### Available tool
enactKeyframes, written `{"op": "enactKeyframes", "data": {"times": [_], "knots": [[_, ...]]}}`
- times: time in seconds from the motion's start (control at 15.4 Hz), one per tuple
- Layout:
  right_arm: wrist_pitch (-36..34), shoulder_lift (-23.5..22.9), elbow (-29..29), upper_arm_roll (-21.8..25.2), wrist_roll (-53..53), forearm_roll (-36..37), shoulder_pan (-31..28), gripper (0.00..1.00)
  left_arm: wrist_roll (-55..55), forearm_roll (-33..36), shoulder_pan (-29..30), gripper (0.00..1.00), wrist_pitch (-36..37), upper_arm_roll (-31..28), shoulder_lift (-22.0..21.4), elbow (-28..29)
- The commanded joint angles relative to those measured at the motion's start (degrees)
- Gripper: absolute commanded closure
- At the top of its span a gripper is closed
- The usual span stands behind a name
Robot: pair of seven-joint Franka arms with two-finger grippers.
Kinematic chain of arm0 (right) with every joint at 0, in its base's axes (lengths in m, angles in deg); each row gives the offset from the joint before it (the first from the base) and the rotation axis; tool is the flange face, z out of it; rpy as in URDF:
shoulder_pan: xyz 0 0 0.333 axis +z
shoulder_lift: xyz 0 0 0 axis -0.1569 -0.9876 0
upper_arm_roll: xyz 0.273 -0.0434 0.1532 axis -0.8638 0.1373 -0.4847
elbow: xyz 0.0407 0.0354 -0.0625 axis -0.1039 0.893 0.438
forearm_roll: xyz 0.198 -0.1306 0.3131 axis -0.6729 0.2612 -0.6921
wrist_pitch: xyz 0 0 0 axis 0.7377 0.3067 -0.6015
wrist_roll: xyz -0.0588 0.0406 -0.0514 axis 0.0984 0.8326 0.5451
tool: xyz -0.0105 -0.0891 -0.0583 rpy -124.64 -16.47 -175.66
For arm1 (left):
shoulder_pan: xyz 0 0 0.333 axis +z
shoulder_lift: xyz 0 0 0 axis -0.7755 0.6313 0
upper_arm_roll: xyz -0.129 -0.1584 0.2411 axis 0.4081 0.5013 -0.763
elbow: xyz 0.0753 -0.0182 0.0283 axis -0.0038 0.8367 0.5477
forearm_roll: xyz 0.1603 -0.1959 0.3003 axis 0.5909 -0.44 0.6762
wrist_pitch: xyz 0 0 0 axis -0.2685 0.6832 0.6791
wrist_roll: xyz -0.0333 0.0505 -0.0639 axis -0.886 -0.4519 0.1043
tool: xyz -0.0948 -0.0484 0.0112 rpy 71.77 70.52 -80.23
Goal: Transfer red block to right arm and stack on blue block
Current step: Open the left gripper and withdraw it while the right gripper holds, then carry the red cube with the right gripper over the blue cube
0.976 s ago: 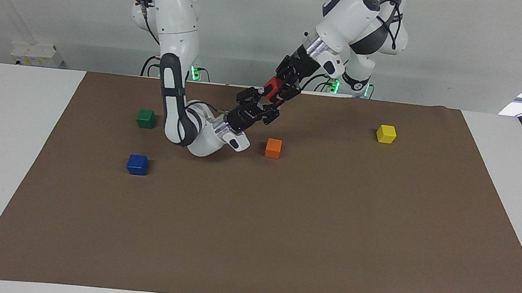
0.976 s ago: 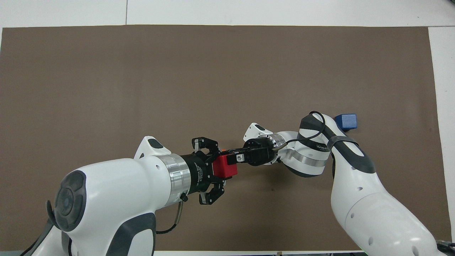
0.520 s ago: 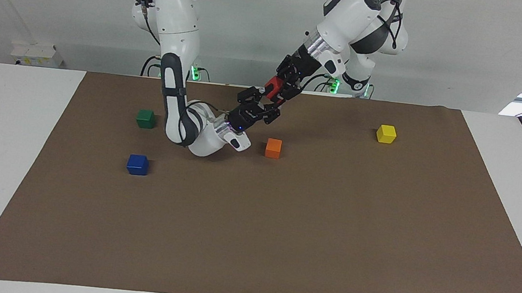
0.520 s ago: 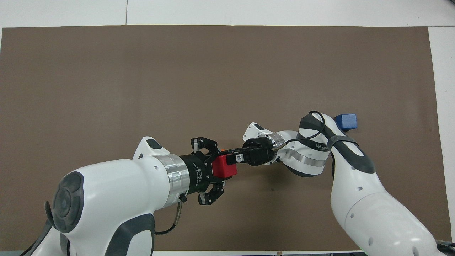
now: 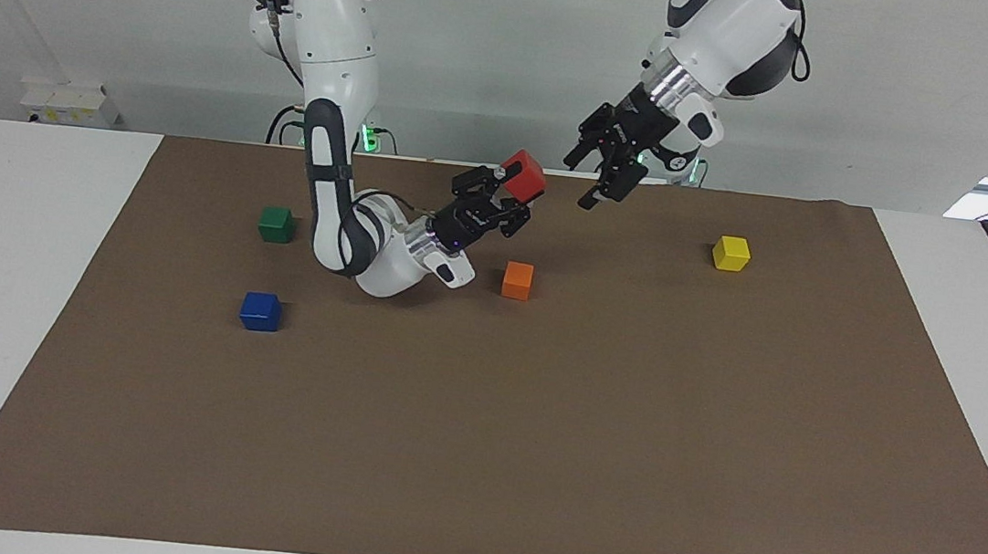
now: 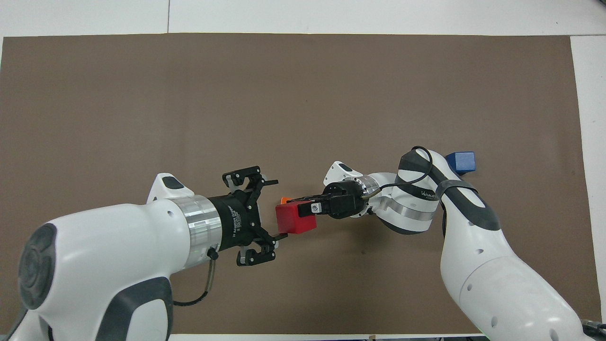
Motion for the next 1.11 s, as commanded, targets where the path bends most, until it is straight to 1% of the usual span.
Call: {"op": "enactKeyframes", "data": {"times": [0.0, 0.13, 0.2, 0.26, 0.33, 0.46, 0.59, 0.72, 0.85, 0.98, 1.04], "knots": [[0.39, 0.33, -0.29, 0.03, 0.91, -0.61, 0.2, 1.0, 9.56, -0.3, 6.66, 0.0, 3.0, 0.33, -0.39, -0.22], [0.56, 0.85, -0.29, 0.03, -0.22, -0.61, -0.07, 1.0, 21.83, -0.03, 11.58, 0.0, 4.32, 0.33, -0.13, -0.31], [1.0, 1.81, -0.2, 0.11, -1.62, -0.52, -0.24, 1.0, 28.08, 0.14, 14.3, 0.0, 5.19, 0.33, 0.57, -0.83], [2.4, 2.78, -0.03, 0.11, -2.86, -0.35, -0.77, 1.0, 32.75, 1.8, 16.59, 0.0, 6.42, 0.42, 2.23, -2.05], [3.72, 3.92, 0.06, 0.11, -4.0, 0.0, -1.38, 1.0, 35.85, 5.12, 17.57, 0.0, 7.65, 0.42, 4.34, -3.81], [6.53, 5.77, 0.06, 0.29, -7.25, 0.27, -2.26, 1.0, 40.34, 13.38, 17.5, 0.0, 8.1, 0.51, 8.21, -7.15], [9.51, 8.05, 0.06, 0.38, -11.2, 0.88, -3.67, 1.0, 46.48, 18.66, 17.58, 0.0, 9.59, 0.51, 11.11, -9.96], [13.47, 10.6, -0.03, 0.46, -14.98, 4.56, -5.86, 1.0, 52.11, 21.05, 18.63, 0.0, 12.66, 0.33, 13.22, -13.65], [16.02, 12.89, -0.2, 0.55, -19.02, 8.25, -8.41, 1.0, 56.5, 24.91, 20.22, 0.0, 16.0, 0.33, 14.72, -16.99], [18.75, 15.08, -0.73, 0.64, -22.36, 13.69, -11.04, 1.0, 66.06, 29.3, 20.83, 0.0, 19.77, 0.33, 15.34, -19.11], [20.15, 16.4, -1.25, 0.64, -24.29, 16.41, -12.19, 1.0, 70.63, 33.06, 20.84, 0.0, 21.97, 0.24, 15.78, -20.42]]}}
